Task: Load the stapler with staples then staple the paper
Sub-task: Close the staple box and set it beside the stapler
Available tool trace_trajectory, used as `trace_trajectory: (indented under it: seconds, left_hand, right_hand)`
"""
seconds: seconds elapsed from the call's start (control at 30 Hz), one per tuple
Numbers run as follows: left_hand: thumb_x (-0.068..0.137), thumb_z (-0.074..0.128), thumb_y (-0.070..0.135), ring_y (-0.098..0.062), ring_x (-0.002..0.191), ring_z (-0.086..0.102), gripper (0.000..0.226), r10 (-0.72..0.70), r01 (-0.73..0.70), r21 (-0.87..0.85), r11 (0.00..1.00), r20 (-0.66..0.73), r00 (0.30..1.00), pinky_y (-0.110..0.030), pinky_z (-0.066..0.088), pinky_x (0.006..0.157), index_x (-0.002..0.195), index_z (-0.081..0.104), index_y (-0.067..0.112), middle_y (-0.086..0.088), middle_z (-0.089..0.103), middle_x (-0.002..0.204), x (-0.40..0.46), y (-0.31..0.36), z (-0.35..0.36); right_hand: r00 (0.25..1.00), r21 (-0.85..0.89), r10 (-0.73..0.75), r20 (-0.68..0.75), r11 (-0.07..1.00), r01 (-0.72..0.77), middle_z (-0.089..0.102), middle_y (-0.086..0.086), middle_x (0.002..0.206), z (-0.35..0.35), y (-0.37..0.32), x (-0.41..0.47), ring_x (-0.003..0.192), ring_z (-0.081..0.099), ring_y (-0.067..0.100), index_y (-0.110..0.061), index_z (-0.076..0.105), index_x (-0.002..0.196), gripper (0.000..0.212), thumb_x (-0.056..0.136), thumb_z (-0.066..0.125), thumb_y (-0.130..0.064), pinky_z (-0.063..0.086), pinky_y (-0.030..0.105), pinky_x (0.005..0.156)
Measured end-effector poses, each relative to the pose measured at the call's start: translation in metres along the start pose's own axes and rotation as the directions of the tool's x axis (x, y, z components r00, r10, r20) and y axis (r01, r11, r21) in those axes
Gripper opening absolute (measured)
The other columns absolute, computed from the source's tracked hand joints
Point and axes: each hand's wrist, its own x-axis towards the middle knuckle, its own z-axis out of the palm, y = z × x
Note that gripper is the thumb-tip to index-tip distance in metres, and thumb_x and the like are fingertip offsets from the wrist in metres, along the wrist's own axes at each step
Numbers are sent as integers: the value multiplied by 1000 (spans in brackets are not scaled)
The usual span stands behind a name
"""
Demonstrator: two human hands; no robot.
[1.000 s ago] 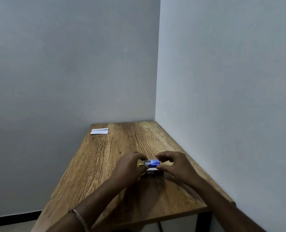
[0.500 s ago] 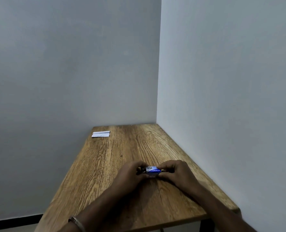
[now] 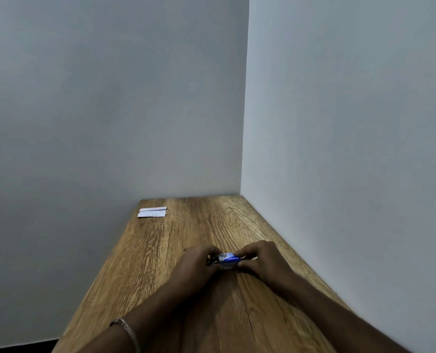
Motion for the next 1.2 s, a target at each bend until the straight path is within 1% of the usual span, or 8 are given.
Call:
trace_trajectory:
  seconds: [0.07, 0.23, 0.4, 0.57, 0.7, 0.93, 1.07, 1.2]
  left_hand:
    - [89, 70, 32, -6, 97, 63, 33, -10, 10, 16, 1000, -4, 1000, -30, 55, 88, 121, 68, 24, 7, 71, 112, 15, -10, 2]
    - [89, 69, 30, -3, 93, 60, 29, -17, 17, 17, 1000, -14, 1000, -23, 52, 82, 117, 67, 26, 7, 70, 110, 53, -39, 9]
    - [91, 66, 28, -7, 96, 61, 27, -22, 22, 46, 999, -5, 1000, -31, 55, 86, 117, 66, 23, 5, 69, 111, 94, -68, 15]
    - [92, 64, 30, -11, 96, 62, 28, -31, 34, 54, 998, -53, 998, -33, 55, 86, 119, 67, 22, 3, 71, 110, 135, -94, 24]
    - [92, 65, 31, -16, 100, 62, 32, -43, 47, 58, 997, -81, 996, -37, 53, 88, 122, 66, 19, -1, 70, 113, 168, -119, 31]
    - [93, 64, 28, -19, 102, 62, 30, -64, 69, 94, 993, -55, 996, -41, 54, 90, 121, 65, 17, -3, 69, 115, 226, -154, 44]
    - [93, 63, 28, -20, 99, 63, 29, -72, 80, 115, 990, -77, 994, -41, 55, 87, 119, 66, 17, -4, 70, 113, 253, -169, 51]
    - [92, 63, 28, -23, 102, 63, 29, -76, 89, 134, 987, -97, 992, -41, 53, 88, 119, 68, 17, -5, 71, 115, 275, -182, 58]
  right_hand:
    - [1000, 18, 2, 0, 1000, -2, 76, -14, 94, 4, 3, 17, 89, 67, -4, -27, 79, 103, 24, 79, 81, -24, 50, 12, 73]
    - [1000, 10, -5, 15, 1000, 5, 76, -10, 96, 13, 16, 64, 89, 67, -1, -24, 79, 105, 25, 81, 79, -20, 51, 14, 75]
    - [999, -48, -43, 2, 998, 43, 76, -11, 98, 28, 32, 113, 88, 65, -5, -24, 78, 107, 26, 81, 79, -22, 44, 8, 71]
    - [999, -56, -51, -15, 997, 50, 77, -11, 96, 40, 51, 165, 88, 65, -6, -25, 79, 104, 24, 81, 78, -20, 43, 8, 74]
    - [997, -73, -57, -45, 996, 54, 77, -8, 99, 52, 68, 207, 91, 66, -1, -24, 78, 105, 24, 81, 79, -19, 45, 11, 77]
    - [996, -106, -54, -72, 993, 46, 77, -2, 106, 65, 91, 267, 95, 68, 8, -19, 77, 109, 27, 82, 79, -20, 52, 25, 86]
    - [994, -108, -54, -100, 993, 43, 77, 1, 105, 72, 103, 295, 95, 68, 11, -18, 78, 109, 27, 81, 80, -19, 53, 27, 87]
    - [992, -116, -60, -115, 992, 47, 78, 1, 105, 76, 110, 317, 95, 69, 13, -19, 78, 108, 27, 81, 80, -19, 55, 33, 90]
